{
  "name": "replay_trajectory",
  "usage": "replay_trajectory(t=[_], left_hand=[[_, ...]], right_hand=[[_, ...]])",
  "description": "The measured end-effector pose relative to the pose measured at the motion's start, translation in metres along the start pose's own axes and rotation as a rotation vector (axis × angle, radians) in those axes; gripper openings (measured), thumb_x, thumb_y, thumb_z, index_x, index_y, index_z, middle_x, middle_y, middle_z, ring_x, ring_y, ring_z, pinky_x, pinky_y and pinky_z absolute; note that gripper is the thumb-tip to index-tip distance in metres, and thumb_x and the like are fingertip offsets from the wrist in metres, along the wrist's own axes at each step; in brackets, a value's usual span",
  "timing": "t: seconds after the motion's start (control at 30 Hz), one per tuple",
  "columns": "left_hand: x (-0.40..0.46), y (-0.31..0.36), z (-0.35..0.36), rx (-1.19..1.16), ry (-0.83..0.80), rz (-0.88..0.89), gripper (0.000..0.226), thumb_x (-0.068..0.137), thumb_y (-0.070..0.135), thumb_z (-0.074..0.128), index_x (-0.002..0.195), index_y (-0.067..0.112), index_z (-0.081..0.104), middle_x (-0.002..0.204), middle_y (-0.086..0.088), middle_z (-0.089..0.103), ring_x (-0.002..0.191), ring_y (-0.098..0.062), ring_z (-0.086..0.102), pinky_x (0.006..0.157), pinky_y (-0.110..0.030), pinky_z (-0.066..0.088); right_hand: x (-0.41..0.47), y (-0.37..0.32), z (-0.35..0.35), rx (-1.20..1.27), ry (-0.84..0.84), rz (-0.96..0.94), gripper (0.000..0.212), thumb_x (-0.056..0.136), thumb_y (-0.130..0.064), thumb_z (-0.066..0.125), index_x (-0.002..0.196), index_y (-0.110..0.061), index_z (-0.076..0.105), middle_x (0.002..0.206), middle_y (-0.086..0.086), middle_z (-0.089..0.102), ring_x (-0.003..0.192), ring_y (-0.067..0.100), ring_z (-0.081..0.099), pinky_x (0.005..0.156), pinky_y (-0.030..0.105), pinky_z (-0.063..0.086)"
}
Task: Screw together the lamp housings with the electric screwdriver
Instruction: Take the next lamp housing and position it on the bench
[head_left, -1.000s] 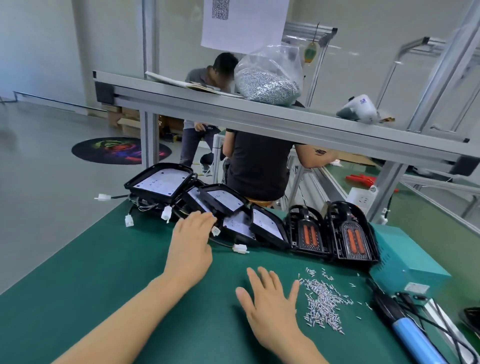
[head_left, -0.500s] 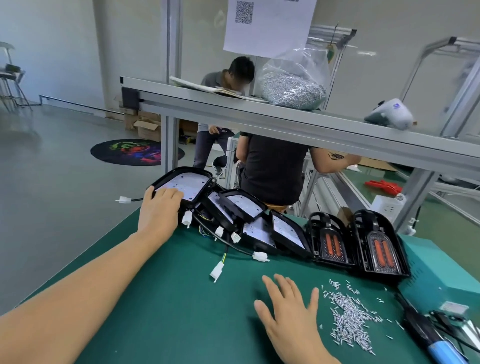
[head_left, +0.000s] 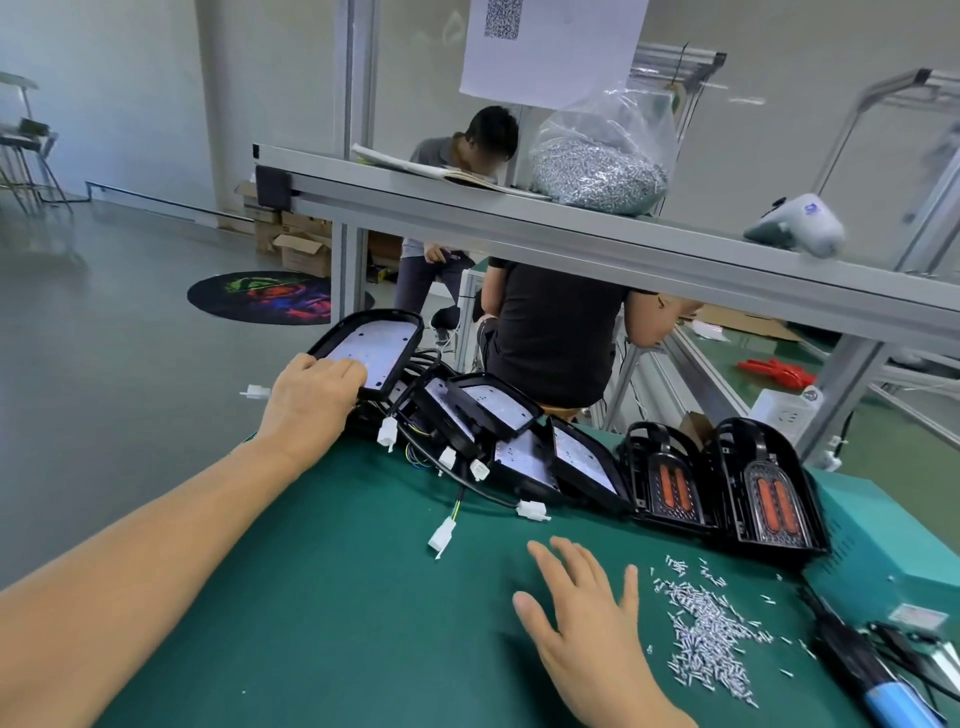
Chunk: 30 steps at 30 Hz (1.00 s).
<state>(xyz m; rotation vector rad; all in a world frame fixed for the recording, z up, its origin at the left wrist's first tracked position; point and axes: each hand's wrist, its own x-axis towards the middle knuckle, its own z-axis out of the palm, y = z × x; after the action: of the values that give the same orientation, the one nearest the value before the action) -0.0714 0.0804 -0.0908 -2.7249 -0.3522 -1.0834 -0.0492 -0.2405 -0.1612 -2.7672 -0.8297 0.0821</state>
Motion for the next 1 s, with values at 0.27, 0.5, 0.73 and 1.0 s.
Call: replay_trajectory(t=[0.27, 0.5, 0.73, 1.0], left_hand=[[-0.042, 0.006, -0.022, -0.042, 0.221, 0.183, 0.030, 0.061, -0.023, 0.071, 0.082, -0.003, 0.066, 0.101, -0.012, 0.071, 0.068, -0.031, 0.060, 0.064, -0.035, 0.030], [-0.076, 0.043, -0.040, -0.141, 0.206, 0.302, 0.036, 0.058, -0.021, 0.054, 0.082, 0.003, 0.065, 0.109, -0.011, 0.070, 0.076, -0.028, 0.051, 0.063, -0.033, 0.027], [-0.121, 0.093, -0.045, -0.244, 0.162, 0.412, 0.037, 0.080, -0.006, 0.034, 0.084, 0.008, 0.068, 0.103, -0.007, 0.071, 0.075, -0.022, 0.049, 0.065, -0.031, 0.035], [-0.142, 0.138, -0.040, -0.432, 0.162, 0.443, 0.030, 0.081, -0.007, 0.037, 0.092, 0.011, 0.058, 0.103, -0.002, 0.068, 0.076, -0.018, 0.046, 0.064, -0.027, 0.039]], right_hand=[[-0.004, -0.012, -0.003, 0.313, 0.027, -0.064, 0.052, 0.102, -0.043, 0.037, 0.151, -0.034, 0.023, 0.155, -0.015, 0.024, 0.143, 0.003, 0.017, 0.120, 0.032, -0.001], [0.000, -0.036, -0.010, 0.830, -0.053, -0.006, 0.051, 0.098, -0.043, 0.050, 0.146, -0.036, 0.034, 0.143, -0.019, 0.043, 0.132, -0.004, 0.037, 0.102, 0.015, 0.025], [0.005, -0.054, -0.021, 1.296, -0.279, 0.103, 0.032, 0.096, -0.051, 0.046, 0.124, -0.036, 0.055, 0.120, -0.013, 0.068, 0.107, 0.005, 0.065, 0.100, 0.033, 0.047], [-0.004, -0.040, -0.009, 1.508, -0.225, 0.217, 0.010, 0.094, -0.005, 0.052, 0.098, -0.011, 0.057, 0.073, -0.003, 0.070, 0.062, 0.016, 0.063, 0.057, 0.028, 0.052]])
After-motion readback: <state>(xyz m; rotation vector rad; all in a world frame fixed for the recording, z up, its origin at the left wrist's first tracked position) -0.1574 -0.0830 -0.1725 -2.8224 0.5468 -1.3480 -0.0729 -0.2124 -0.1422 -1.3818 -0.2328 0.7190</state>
